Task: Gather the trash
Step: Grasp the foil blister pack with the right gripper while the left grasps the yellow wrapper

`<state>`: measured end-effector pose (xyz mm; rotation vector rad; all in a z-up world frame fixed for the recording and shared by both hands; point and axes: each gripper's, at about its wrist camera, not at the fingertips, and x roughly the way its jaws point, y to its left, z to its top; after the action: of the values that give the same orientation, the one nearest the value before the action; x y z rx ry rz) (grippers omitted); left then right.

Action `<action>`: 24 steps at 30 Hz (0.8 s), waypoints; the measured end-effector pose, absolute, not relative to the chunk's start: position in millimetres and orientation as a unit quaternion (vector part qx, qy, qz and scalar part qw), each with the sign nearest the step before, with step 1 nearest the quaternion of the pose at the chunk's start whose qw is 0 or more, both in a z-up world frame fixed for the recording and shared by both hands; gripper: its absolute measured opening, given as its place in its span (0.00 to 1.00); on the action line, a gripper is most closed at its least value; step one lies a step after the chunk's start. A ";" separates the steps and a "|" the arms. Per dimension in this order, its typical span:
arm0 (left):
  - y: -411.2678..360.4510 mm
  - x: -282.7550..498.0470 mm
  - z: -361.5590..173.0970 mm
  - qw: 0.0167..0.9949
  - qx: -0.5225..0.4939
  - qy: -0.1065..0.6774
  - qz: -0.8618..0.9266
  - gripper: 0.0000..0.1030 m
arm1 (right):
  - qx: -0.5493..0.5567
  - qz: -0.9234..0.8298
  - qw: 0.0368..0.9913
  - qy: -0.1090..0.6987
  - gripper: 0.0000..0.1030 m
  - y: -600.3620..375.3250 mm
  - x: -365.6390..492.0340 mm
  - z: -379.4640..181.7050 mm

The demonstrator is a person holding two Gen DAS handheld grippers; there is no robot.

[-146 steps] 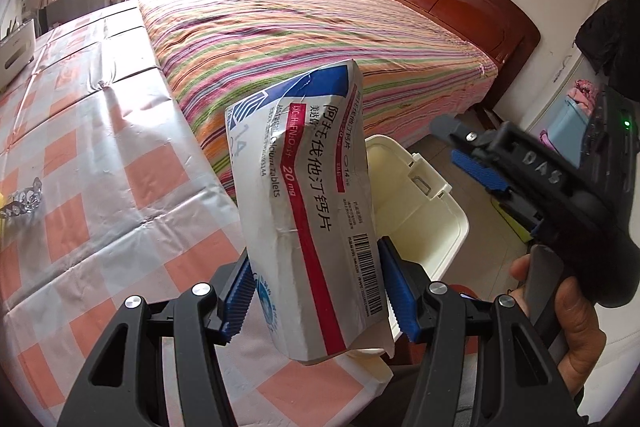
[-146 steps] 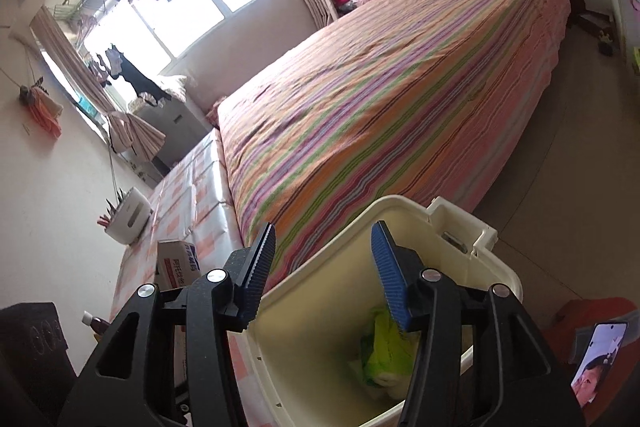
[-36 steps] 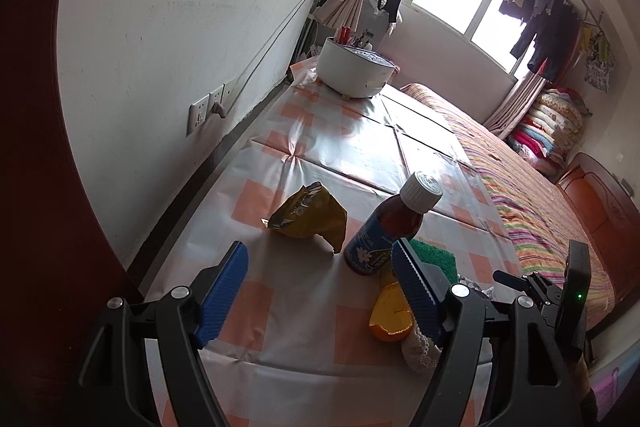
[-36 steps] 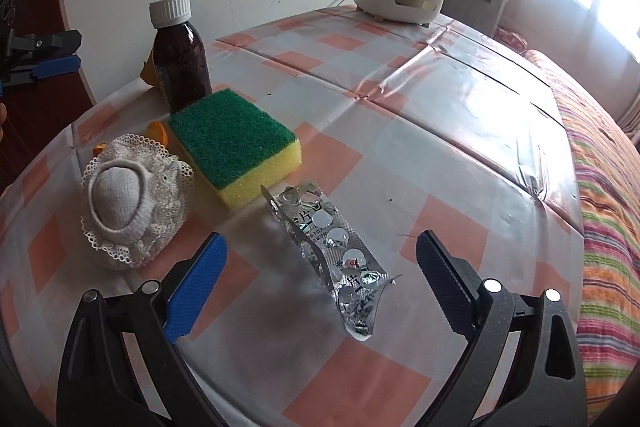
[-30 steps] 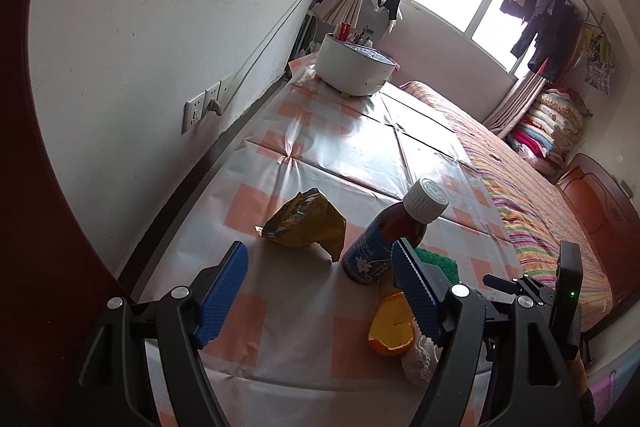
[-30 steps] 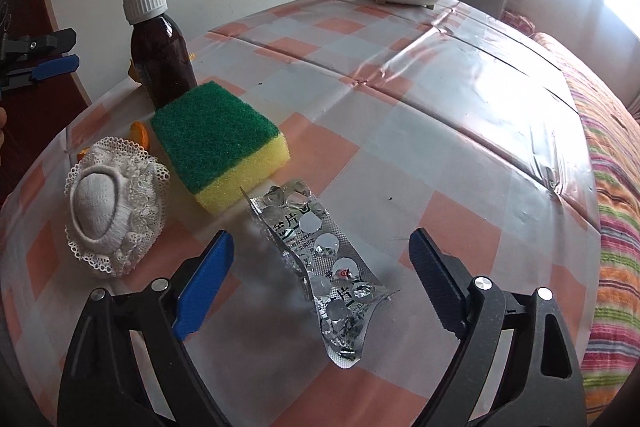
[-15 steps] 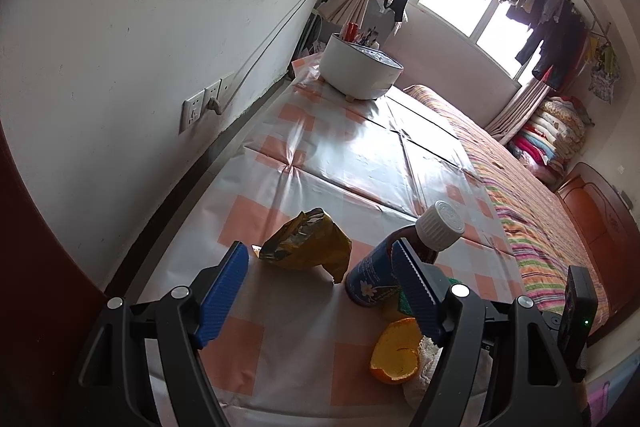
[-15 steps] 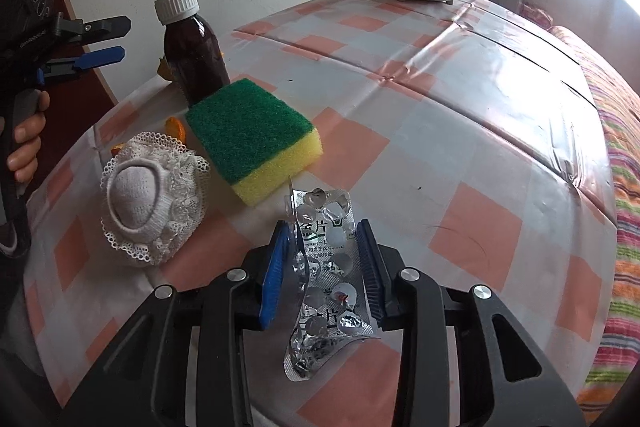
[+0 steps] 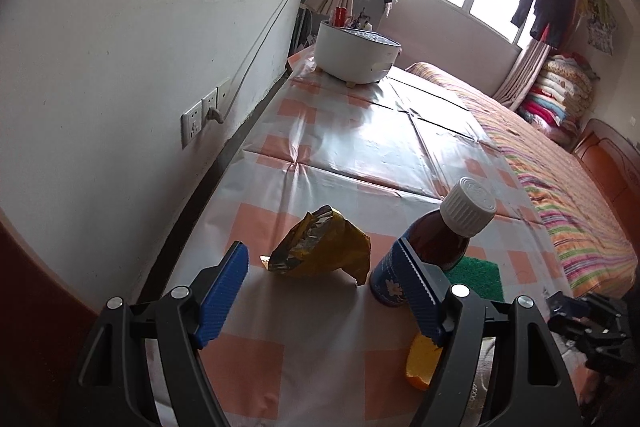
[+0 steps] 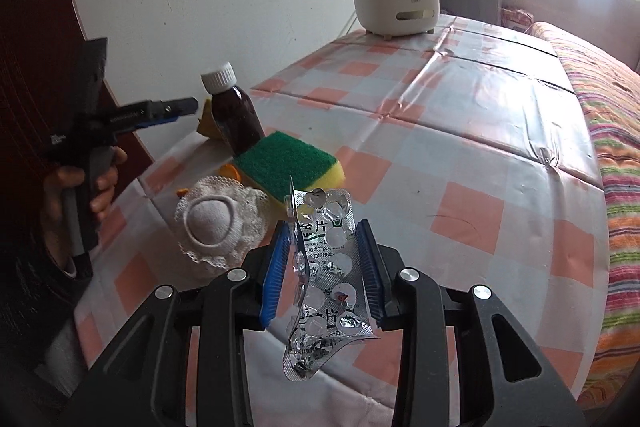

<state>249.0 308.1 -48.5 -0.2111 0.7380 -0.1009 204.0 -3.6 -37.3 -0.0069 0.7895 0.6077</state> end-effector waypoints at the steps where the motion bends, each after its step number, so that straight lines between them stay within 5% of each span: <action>1: 307.3 252.0 -50.4 0.925 -0.098 0.363 -0.051 0.70 | 0.000 0.294 0.880 0.373 0.33 -1.9 200.4 -33.0; 19: 315.2 297.4 -79.8 0.900 -0.143 0.411 -0.037 0.69 | 0.037 0.336 0.879 0.336 0.33 12.5 172.8 -11.9; 24: 319.4 298.1 -81.6 0.897 -0.163 0.408 -0.038 0.50 | 0.042 0.328 0.885 0.328 0.33 3.7 169.1 -8.5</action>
<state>298.1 319.4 -81.6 -0.3382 0.8458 -0.0791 169.1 3.7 -8.5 0.0881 0.6823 0.6818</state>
